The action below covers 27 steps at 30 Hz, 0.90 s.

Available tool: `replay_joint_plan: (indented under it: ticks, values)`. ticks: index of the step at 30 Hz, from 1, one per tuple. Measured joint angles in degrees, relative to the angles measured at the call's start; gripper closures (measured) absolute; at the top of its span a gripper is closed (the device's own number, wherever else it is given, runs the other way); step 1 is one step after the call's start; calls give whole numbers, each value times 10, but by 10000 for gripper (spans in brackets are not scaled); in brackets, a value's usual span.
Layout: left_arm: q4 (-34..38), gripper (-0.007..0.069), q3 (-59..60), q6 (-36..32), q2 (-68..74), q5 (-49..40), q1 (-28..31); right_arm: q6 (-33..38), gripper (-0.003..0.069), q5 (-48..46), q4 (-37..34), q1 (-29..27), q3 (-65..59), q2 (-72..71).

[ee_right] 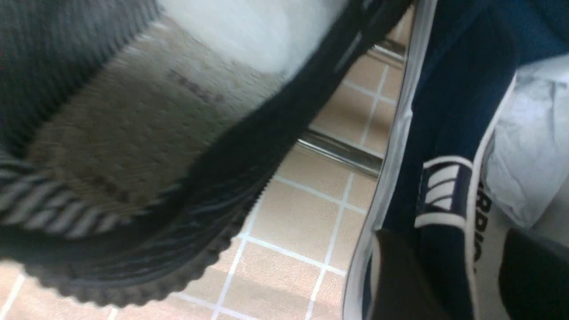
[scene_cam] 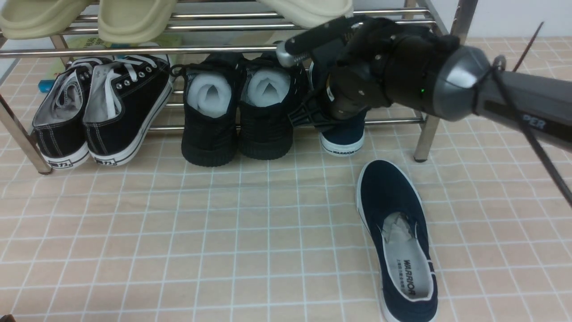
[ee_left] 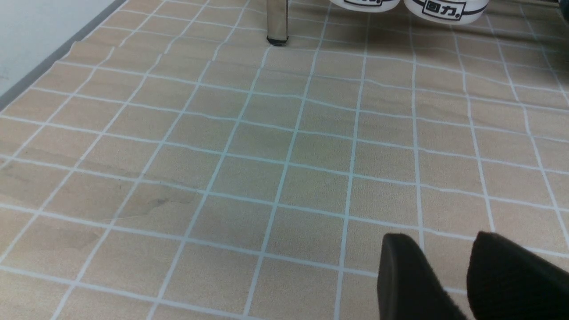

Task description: Take the shoes off the shelf from the light coffee tablecloth by hand.

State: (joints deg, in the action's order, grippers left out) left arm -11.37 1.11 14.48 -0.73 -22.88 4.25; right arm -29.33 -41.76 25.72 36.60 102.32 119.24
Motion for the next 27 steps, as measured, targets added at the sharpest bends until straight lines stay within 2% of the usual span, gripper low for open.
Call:
replay_joint_plan:
  ticks: [2, 6, 10, 14, 19, 27]
  values:
    - [0, 382, 0, 0, 0, 0, 0, 0, 363, 4, -3, -2, 0, 2]
    - [0, 382, 0, 0, 0, 0, 0, 0, 512, 6, -20, -5, 2, 4]
    - [0, 382, 0, 0, 0, 0, 0, 0, 620, 9, -29, -5, 2, 5]
    - [0, 382, 0, 0, 0, 0, 0, 0, 618, -5, -31, -4, 2, -2]
    - [0, 382, 0, 0, 0, 0, 0, 18, 618, -72, -50, -2, 2, -37]
    - [0, 382, 0, 0, 0, 0, 0, 140, 618, -222, -154, 13, 2, -150]
